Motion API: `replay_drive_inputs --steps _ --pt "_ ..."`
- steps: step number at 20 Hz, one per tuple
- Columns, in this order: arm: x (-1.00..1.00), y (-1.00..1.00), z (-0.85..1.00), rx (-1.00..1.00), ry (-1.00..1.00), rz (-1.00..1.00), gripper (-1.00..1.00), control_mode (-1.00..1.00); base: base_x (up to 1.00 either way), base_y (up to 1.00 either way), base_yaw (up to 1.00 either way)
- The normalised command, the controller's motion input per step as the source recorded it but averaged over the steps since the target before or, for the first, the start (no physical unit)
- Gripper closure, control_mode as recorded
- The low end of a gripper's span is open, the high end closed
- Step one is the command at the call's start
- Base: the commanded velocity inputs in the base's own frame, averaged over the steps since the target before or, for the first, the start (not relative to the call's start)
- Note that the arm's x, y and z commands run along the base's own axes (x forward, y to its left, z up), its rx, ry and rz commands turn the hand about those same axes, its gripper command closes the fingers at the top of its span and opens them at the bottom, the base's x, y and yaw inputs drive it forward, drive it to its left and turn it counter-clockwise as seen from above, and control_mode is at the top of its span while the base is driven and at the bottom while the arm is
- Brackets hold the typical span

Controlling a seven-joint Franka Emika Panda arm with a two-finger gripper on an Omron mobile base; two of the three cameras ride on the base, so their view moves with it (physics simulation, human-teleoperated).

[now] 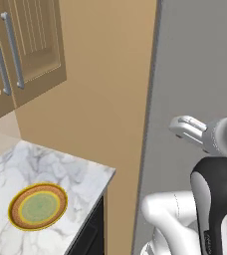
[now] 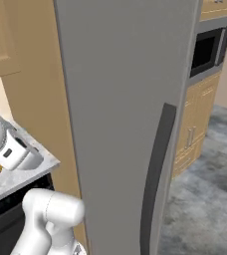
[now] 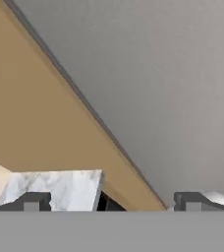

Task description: Place the steak on the counter behind the older steak on the same shelf of the fridge to maintain FIFO order. Close the fridge door when finished.

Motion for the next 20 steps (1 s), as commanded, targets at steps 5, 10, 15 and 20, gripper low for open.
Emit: replay_drive_inputs --steps 5,10,15,20 --pt "0.08 0.0 0.0 0.0 0.01 -0.15 -1.0 -1.0 0.12 0.0 -0.14" --pt "0.0 -0.26 0.0 0.0 0.0 -0.12 -1.0 -1.0 0.0 0.0 0.0" --pt "-0.29 -0.9 0.0 0.07 -0.02 -0.1 -1.0 -1.0 0.0 0.0 0.0" --pt "-0.37 -0.96 0.0 0.13 -0.03 -0.1 -1.0 -1.0 0.0 0.0 0.0"
